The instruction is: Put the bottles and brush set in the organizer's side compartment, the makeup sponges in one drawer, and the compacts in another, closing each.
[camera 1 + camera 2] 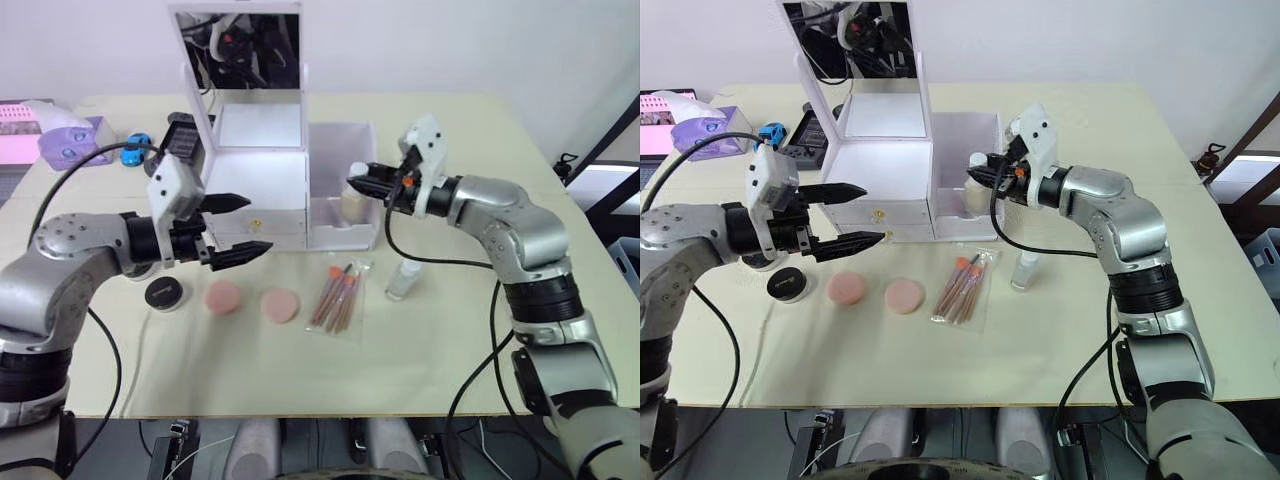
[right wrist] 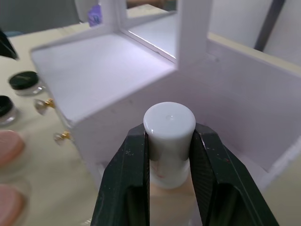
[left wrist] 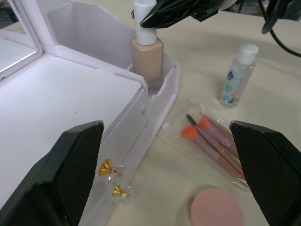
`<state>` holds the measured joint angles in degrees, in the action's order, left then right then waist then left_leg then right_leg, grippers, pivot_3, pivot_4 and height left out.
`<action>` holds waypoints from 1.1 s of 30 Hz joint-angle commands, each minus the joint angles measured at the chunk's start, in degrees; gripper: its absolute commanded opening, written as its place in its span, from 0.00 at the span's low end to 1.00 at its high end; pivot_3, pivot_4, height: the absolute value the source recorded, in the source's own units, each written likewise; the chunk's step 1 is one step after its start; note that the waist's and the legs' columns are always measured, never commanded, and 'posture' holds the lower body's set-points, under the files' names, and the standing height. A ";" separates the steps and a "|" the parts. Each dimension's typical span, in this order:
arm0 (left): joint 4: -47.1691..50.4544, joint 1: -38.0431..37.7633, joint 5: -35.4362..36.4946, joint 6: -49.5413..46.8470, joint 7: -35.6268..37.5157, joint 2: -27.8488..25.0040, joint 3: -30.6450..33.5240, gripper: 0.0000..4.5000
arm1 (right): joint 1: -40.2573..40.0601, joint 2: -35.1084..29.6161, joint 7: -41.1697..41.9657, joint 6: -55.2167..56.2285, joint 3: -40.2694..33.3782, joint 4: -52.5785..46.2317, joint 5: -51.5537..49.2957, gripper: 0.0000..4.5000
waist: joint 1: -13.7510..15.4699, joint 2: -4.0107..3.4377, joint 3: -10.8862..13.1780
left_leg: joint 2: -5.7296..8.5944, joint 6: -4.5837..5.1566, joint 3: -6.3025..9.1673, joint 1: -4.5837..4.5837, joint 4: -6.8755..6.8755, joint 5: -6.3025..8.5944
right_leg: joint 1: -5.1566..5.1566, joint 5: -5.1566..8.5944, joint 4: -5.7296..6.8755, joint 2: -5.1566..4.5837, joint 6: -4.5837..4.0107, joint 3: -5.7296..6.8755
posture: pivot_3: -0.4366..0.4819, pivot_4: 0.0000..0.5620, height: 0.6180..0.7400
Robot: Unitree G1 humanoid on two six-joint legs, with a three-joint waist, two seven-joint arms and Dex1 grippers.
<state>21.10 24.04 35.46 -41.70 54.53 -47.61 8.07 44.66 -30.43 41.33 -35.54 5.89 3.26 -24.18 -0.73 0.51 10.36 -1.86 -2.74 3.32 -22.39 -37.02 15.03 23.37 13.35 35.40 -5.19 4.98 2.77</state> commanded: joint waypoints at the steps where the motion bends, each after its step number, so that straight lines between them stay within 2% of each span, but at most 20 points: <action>1: 1.05 0.89 -0.32 1.26 -0.02 -0.88 0.27 1.00 | 1.72 -0.32 1.46 2.44 -0.95 -0.20 1.59 0.15 | -0.03 -0.01 0.00 | 0.00 0.00 0.00 0.00 0.00 0.00 | 0.00 0.00 0.00 0.00 0.00 0.00 | 0.48 0.27 0.99; 15: -0.96 2.55 -1.24 2.98 1.27 -0.32 -1.83 1.00 | -2.10 -1.16 6.62 8.67 -0.95 2.33 6.59 0.15 | 0.08 -0.01 0.00 | 0.00 0.00 0.00 0.00 0.00 0.00 | 0.00 -0.01 0.01 0.02 0.01 -0.02 | 0.48 0.27 0.99; 16: -1.19 2.69 -1.31 3.17 1.36 -0.28 -2.01 1.00 | -2.02 -1.23 6.82 8.63 -1.09 2.35 6.58 0.38 | 0.08 0.00 0.00 | 0.00 0.00 0.00 0.00 0.00 0.00 | 0.00 -0.01 0.01 0.02 0.01 -0.02 | 0.48 0.27 0.99; 21: -2.13 3.16 -1.29 3.94 1.99 -0.16 -2.50 1.00 | -2.05 -2.64 8.04 7.55 -2.97 1.03 5.36 0.91 | -0.01 -0.01 0.00 | 0.00 0.00 0.00 0.01 0.00 0.00 | 0.00 -0.01 0.01 0.02 0.01 -0.02 | 0.48 0.27 0.99; 22: -2.51 3.17 -1.33 4.17 2.76 -0.69 -2.42 1.00 | -2.27 -3.29 8.49 7.19 -3.59 0.35 4.95 0.99 | 0.00 -0.01 0.00 | 0.00 0.00 0.00 0.01 0.00 0.00 | 0.00 -0.01 0.01 0.02 0.01 -0.02 | 0.48 0.27 0.99; 30: -10.16 4.68 0.42 6.55 8.55 -3.61 2.03 1.00 | -6.74 -11.09 14.02 3.88 -13.75 -4.90 -2.99 0.99 | 0.06 -0.01 0.00 | 0.00 0.00 -0.02 0.00 0.00 0.00 | 0.00 0.01 -0.04 0.01 -0.01 -0.02 | 0.48 0.27 0.99; 32: -16.17 4.91 3.36 7.87 10.43 -2.48 6.86 1.00 | -8.76 -13.23 14.78 4.17 -16.82 -5.17 -4.00 0.99 | 0.07 0.00 0.00 | -0.01 0.00 -0.03 0.01 0.00 0.00 | 0.00 0.05 -0.03 0.02 -0.08 -0.02 | 0.48 0.27 0.99; 33: -20.93 3.67 1.60 11.43 12.89 -4.09 8.26 1.00 | -10.56 -14.49 15.49 3.54 -19.19 -5.69 -5.35 0.99 | 0.06 0.00 0.00 | -0.02 0.00 -0.02 0.03 0.01 0.00 | 0.00 0.08 0.00 0.02 -0.14 -0.02 | 0.48 0.27 0.99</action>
<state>5.81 27.91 37.00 -34.59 64.50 -49.79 11.56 35.59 -43.06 55.66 -31.90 -8.91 -0.28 -27.04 -0.67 0.51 10.37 -1.88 -2.74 3.30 -22.35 -37.00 15.03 23.37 13.43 35.41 -5.16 4.84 2.75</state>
